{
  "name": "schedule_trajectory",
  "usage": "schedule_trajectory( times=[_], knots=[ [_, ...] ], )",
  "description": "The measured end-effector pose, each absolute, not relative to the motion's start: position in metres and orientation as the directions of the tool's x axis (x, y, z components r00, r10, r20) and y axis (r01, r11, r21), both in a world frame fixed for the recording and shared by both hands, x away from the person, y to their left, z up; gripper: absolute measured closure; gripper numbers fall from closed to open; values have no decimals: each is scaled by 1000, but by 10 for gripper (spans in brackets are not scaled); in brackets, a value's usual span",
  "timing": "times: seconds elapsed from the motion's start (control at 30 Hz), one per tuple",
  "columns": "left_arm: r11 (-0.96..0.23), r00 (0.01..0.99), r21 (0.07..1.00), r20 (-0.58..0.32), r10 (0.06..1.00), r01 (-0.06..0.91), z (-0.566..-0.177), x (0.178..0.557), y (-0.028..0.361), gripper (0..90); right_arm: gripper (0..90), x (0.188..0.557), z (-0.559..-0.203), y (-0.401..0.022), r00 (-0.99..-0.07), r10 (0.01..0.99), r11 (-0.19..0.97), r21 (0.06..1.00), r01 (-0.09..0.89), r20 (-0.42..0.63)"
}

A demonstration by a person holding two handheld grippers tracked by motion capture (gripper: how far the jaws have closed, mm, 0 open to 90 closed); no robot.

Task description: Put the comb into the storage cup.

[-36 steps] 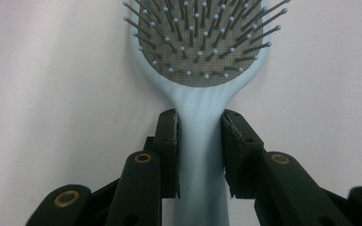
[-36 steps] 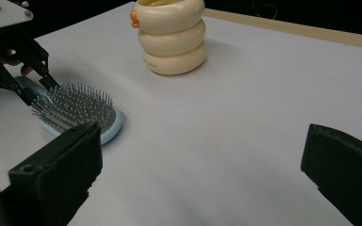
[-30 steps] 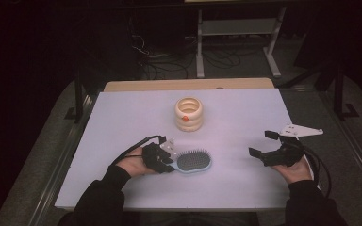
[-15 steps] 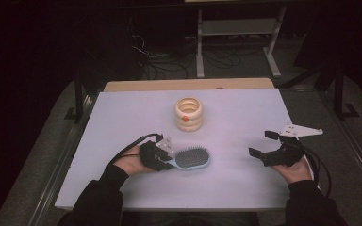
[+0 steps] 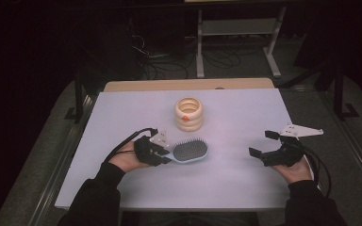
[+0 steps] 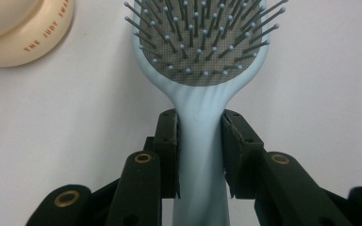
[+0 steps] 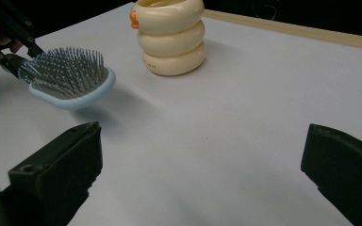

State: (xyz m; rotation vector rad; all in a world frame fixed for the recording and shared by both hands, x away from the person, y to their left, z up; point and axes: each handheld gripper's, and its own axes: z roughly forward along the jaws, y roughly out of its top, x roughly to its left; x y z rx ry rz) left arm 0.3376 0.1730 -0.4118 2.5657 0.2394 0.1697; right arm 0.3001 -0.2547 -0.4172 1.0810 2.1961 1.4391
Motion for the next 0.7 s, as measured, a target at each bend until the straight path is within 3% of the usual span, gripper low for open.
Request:
schedule_trajectory(
  times=[0.7],
  knots=[
    [-828, 970, 550, 120, 210, 111, -381, 341, 177, 699, 0, 301, -417, -255, -673, 725, 214, 879, 426, 150]
  ],
)
